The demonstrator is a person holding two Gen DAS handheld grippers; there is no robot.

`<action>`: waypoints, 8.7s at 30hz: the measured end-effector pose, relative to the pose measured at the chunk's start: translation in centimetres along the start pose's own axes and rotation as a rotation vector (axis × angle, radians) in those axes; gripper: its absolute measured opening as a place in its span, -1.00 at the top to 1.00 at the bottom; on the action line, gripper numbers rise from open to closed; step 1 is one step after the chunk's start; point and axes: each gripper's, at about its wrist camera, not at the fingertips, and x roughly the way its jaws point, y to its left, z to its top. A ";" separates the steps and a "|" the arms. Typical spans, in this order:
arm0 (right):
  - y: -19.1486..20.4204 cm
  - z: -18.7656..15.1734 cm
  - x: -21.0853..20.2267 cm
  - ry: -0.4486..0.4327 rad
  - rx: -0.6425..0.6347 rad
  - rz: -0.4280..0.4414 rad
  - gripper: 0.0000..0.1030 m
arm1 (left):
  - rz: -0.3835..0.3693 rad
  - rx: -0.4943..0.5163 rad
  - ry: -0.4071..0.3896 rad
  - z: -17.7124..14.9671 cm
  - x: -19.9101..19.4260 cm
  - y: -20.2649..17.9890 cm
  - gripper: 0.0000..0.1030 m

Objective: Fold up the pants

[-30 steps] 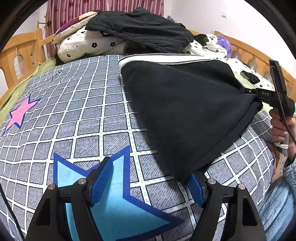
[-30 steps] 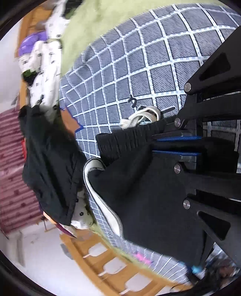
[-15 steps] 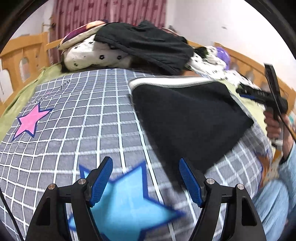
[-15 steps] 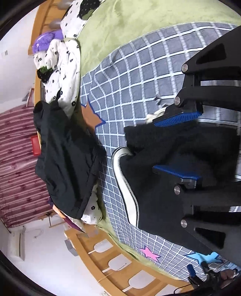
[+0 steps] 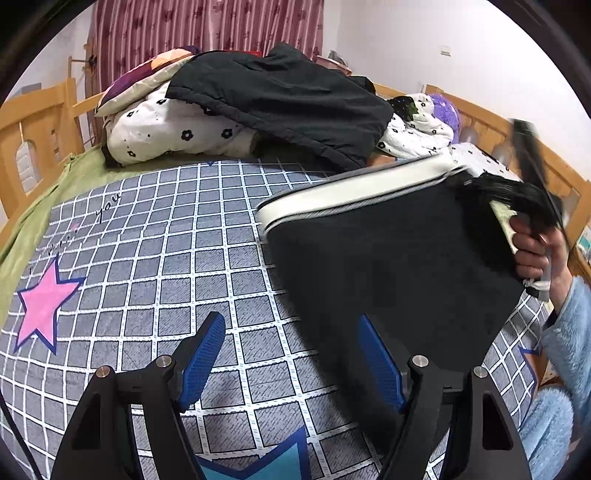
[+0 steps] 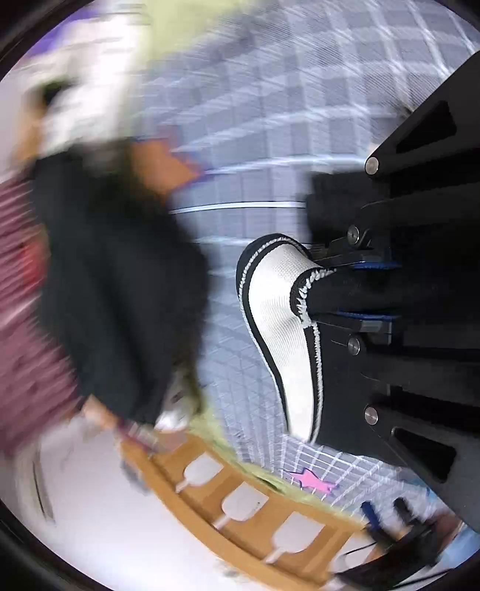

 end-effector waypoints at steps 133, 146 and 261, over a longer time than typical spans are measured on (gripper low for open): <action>17.3 -10.5 3.1 0.183 -0.128 -0.102 0.00 | 0.057 0.044 0.201 -3.8 1.6 9.3 0.04; 18.7 -18.7 -2.7 0.170 -0.131 -0.147 0.01 | 0.127 0.009 0.159 -12.1 -7.6 9.7 0.02; 18.3 -4.7 10.1 0.155 -0.128 -0.226 0.48 | 0.178 -0.222 0.191 2.4 6.0 13.6 -0.10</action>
